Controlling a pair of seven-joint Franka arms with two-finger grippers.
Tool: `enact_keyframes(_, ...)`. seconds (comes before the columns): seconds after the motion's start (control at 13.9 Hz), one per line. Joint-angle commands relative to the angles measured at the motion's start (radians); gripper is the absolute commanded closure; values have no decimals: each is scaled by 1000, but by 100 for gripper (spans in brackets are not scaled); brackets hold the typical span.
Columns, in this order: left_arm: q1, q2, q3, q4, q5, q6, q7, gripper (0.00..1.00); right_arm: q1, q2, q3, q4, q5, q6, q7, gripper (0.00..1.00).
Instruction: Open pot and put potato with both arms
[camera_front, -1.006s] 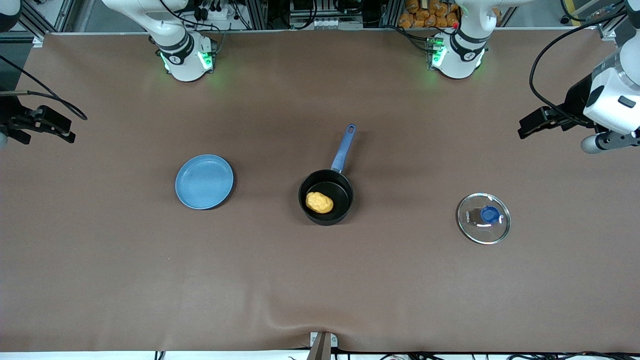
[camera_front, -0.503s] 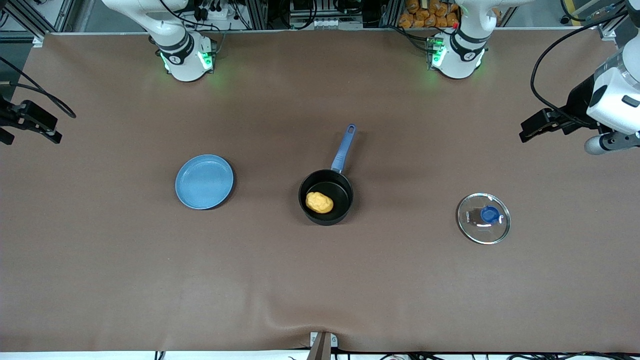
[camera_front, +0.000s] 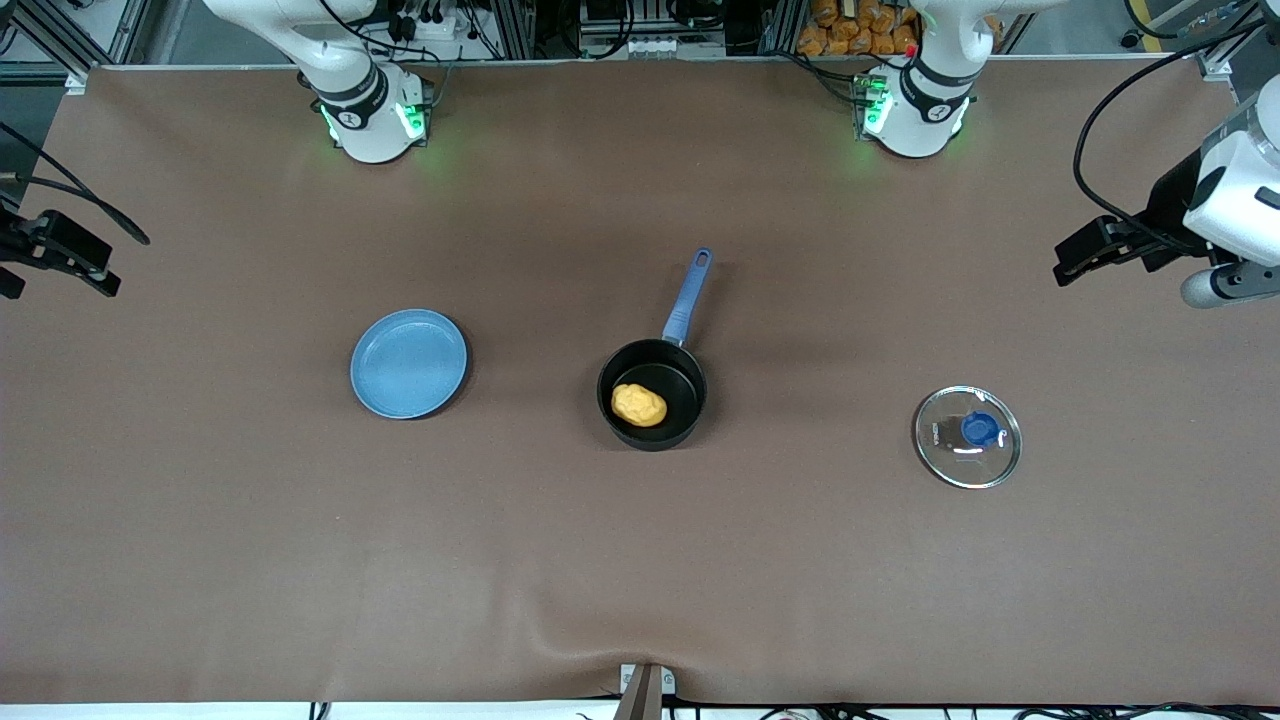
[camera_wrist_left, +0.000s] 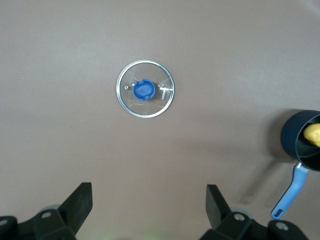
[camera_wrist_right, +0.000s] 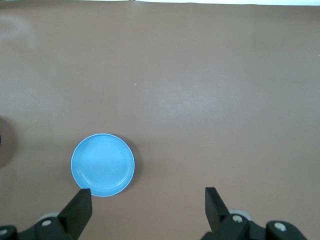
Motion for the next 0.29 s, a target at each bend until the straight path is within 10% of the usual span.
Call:
enact_keyframes(0.0,8,-13,-4,13,13,-11,34,0,14,12,-12,25,3,-4,-2,0)
enact_keyframes(0.22,9,-13,-2,34,15,-42,34,0,13,13,-11,22,4,-4,-2,0)
